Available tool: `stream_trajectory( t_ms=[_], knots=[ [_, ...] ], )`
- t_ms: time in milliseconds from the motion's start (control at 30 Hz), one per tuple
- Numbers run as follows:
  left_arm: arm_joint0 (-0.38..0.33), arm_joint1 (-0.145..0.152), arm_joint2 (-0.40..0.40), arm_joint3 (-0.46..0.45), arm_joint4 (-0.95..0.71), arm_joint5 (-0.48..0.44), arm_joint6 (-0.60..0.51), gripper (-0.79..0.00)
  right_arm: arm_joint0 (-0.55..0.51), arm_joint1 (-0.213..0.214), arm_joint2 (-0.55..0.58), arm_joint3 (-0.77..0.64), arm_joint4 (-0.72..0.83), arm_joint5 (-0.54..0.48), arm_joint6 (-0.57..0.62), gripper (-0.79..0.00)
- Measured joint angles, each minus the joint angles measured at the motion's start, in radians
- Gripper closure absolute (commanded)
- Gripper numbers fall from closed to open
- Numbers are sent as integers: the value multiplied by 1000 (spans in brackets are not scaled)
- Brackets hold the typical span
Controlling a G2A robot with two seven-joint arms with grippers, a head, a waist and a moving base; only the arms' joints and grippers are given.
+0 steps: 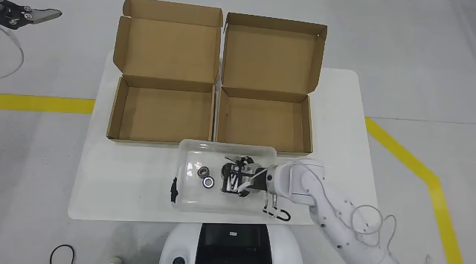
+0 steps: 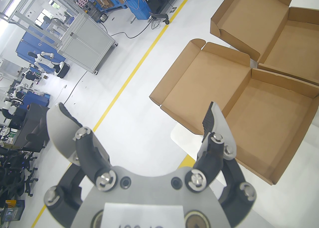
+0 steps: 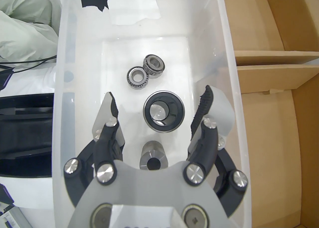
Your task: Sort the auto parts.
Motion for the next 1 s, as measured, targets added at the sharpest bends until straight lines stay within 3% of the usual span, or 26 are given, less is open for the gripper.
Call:
stream_trajectory(
  t_ms=[167,367,800,867,933,1000],
  knots=[
    [0,0,0,0,0,0,0,-785,29,-8,-40,33,12,40,53,-622],
    [0,0,0,0,0,0,0,-785,55,-14,-72,71,6,80,42,-591],
    [0,0,0,0,0,0,0,-785,77,-15,-105,113,-1,115,57,-274],
    [0,0,0,0,0,0,0,-785,81,-16,-109,118,2,119,62,-111],
    [0,0,0,0,0,0,0,-785,82,-16,-109,120,6,125,62,0],
    [0,0,0,0,0,0,0,-785,80,-14,-105,117,10,127,58,0]
  ],
)
